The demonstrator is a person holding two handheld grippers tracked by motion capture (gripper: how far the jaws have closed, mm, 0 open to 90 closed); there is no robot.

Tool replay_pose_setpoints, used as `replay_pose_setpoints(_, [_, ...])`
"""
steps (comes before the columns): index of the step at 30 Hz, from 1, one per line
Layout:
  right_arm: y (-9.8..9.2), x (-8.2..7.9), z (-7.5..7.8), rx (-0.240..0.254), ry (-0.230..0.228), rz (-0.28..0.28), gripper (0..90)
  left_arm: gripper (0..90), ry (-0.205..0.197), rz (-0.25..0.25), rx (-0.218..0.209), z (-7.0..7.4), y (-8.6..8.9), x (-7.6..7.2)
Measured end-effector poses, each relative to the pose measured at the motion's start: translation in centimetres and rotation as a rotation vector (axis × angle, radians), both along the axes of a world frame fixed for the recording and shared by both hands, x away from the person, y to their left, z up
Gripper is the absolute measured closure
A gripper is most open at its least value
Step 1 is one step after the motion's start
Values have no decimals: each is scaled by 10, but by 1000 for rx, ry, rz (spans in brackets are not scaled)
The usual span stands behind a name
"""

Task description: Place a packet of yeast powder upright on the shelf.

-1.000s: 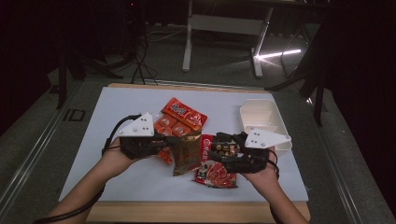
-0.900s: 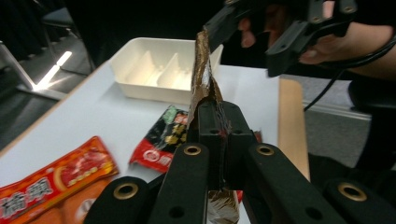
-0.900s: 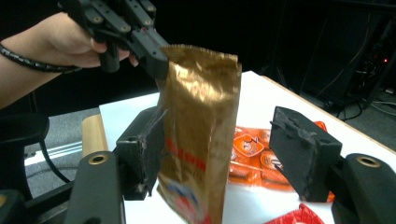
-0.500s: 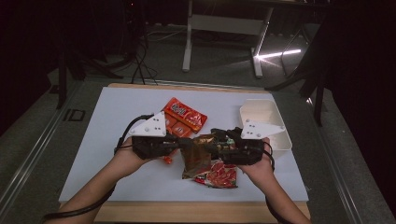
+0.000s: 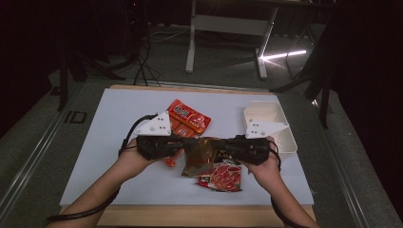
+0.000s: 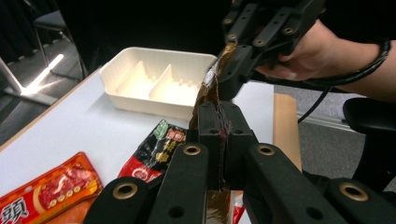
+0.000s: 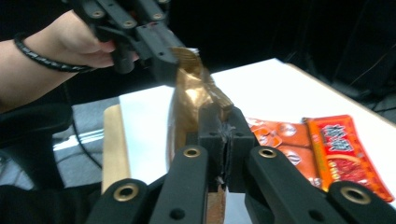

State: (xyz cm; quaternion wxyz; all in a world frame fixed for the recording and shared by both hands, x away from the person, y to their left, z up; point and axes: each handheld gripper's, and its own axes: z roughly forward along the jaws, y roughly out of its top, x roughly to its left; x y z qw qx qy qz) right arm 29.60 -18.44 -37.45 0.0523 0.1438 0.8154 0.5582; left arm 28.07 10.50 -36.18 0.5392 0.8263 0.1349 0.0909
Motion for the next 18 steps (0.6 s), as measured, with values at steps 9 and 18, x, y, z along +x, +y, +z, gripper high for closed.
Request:
replay_pose_setpoints(9, [2,-1,9,-30,-11,21,896,626,53,26,-83,-1,12,3])
replay_pose_setpoints(18, [-5,6,19,-21,-21,-3,896,182,113,131,-207,-10,29,7])
